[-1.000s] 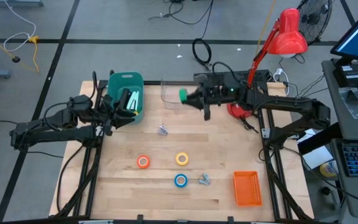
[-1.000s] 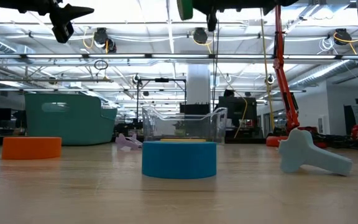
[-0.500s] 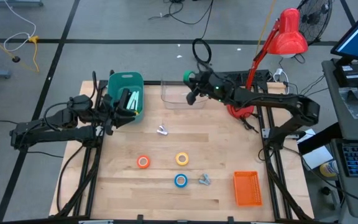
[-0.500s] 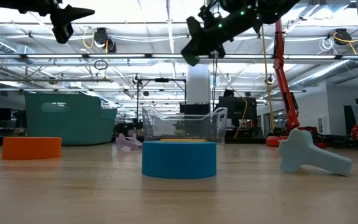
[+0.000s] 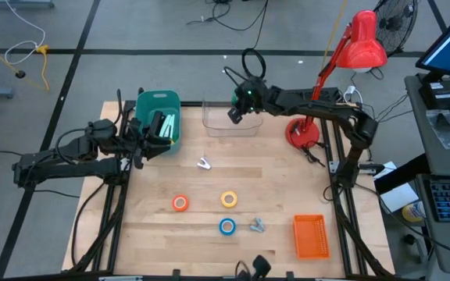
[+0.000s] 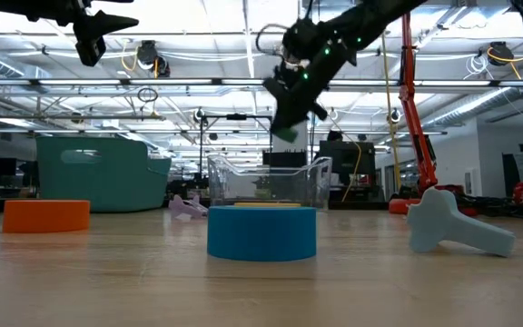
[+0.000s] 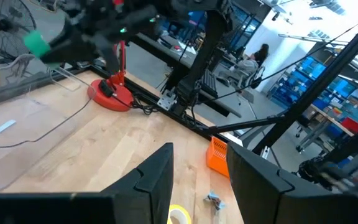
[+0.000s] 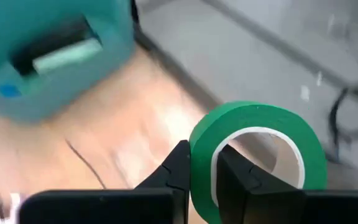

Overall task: Pick and place Stapler, Stapler remover, tape
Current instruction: Put the green tape into the transparent bin, then put the orange tape into the transparent bin

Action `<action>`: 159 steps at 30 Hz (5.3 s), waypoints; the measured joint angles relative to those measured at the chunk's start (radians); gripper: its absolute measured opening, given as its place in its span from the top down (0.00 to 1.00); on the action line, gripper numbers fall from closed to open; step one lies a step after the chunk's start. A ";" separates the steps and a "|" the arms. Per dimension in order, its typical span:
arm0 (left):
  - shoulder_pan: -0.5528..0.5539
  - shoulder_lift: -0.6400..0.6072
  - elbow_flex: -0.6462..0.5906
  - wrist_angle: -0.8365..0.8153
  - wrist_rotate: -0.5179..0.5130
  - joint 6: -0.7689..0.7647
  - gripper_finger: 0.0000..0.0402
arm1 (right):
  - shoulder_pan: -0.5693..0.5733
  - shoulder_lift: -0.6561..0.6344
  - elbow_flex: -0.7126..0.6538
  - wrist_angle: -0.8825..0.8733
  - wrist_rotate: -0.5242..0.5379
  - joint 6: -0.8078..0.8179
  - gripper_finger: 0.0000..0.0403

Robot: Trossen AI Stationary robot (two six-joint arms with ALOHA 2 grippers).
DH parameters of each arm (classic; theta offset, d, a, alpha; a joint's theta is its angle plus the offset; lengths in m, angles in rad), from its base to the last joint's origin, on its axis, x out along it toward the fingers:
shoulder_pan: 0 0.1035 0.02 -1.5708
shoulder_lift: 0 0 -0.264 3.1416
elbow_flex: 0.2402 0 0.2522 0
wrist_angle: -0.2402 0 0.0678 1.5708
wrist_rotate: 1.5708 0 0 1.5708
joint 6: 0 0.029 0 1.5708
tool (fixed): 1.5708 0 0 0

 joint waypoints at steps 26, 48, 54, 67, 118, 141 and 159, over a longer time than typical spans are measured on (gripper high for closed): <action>0.001 0.000 0.000 -0.006 -0.035 0.003 0.63 | -0.048 0.185 0.000 -0.142 -0.152 0.025 0.90; 0.001 0.000 0.000 -0.023 -0.034 0.001 0.63 | -0.048 0.185 0.000 -0.151 -0.150 0.026 0.73; 0.001 0.000 0.000 -0.024 -0.034 0.001 0.63 | -0.048 0.185 0.000 -0.150 -0.151 0.027 0.70; 0.001 0.000 0.000 -0.024 -0.024 0.001 0.63 | -0.047 0.154 -0.001 -0.138 -0.157 0.027 0.68; -0.439 0.275 0.000 -0.402 0.012 -0.613 0.63 | 0.162 -1.277 -1.425 0.847 -0.256 0.380 0.82; -0.534 0.661 0.065 -0.436 -0.154 -0.867 0.63 | 0.162 -1.275 -1.435 0.697 -0.225 0.346 0.82; -0.534 0.921 0.111 -0.400 -0.130 -0.786 0.63 | 0.162 -1.275 -1.436 0.701 -0.226 0.346 0.82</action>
